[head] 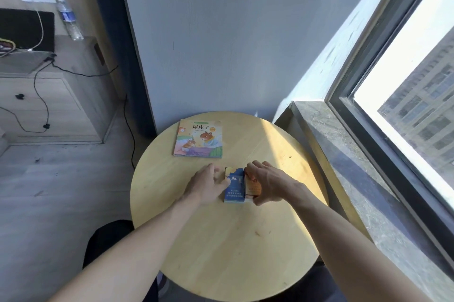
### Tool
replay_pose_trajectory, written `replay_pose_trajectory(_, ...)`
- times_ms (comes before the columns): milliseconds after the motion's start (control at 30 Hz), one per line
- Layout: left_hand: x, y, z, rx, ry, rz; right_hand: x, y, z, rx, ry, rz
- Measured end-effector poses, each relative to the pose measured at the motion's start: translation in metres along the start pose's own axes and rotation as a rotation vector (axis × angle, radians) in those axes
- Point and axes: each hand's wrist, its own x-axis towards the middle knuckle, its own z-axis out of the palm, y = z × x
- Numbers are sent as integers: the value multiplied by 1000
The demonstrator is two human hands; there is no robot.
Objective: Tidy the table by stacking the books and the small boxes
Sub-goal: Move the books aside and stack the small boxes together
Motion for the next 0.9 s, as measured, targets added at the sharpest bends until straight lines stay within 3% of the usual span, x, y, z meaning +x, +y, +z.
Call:
replay_pose_trajectory(367,-10,9,12,-178,54,-160,-3,-2,1,-10,-2,-3)
replay_pose_trajectory(900,-8,16,17,-165,45,-217,-4,-2,-1,-22,11,-12)
